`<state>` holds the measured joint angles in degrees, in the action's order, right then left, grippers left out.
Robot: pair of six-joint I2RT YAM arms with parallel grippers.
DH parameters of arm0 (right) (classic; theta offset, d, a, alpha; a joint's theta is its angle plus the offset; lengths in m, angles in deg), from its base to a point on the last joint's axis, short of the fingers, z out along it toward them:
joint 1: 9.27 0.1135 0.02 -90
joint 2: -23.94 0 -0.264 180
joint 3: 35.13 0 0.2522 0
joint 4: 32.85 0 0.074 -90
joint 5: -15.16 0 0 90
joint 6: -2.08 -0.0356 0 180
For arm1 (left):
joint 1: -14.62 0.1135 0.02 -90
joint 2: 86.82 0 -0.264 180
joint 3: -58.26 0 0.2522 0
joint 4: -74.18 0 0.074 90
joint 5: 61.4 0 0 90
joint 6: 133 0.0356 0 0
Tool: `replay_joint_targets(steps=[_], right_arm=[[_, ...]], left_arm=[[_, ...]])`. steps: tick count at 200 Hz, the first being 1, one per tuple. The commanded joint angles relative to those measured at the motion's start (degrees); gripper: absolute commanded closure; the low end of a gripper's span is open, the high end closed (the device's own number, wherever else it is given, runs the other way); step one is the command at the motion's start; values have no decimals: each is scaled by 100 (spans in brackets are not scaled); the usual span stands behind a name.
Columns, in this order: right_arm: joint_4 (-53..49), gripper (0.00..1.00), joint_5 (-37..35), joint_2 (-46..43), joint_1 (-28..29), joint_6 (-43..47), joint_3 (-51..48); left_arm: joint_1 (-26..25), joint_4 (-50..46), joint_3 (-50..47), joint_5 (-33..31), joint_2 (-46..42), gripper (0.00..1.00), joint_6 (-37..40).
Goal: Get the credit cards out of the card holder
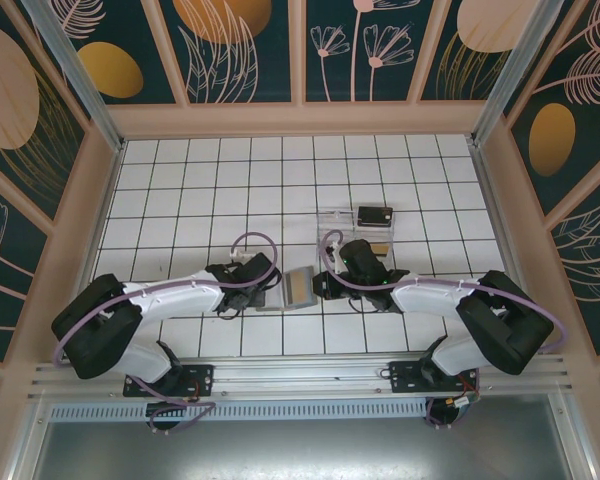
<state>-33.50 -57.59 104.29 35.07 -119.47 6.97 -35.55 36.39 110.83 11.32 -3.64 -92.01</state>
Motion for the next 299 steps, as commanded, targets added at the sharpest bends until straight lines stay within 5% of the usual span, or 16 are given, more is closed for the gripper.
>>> replay_joint_targets(steps=[1,75,102,122,153,222,299], right_arm=[[-210,79,-519,-326,59,96,-22],[-458,78,-615,-359,219,180,281],[-417,77,-648,-23,244,117,356],[-472,78,-648,120,267,101,377],[-659,79,-787,-101,655,213,226],[-765,79,-1127,-1021,1152,-212,-603],[-486,81,-1210,-252,1359,-201,-602]], left_arm=[[24,171,-109,-196,50,81,63],[25,241,65,-298,217,82,216],[22,141,148,-345,125,76,273],[23,54,353,-262,5,61,375],[45,-3,904,-245,-141,56,708],[279,417,1914,-202,849,71,1068],[419,613,1606,106,1705,83,1042]])
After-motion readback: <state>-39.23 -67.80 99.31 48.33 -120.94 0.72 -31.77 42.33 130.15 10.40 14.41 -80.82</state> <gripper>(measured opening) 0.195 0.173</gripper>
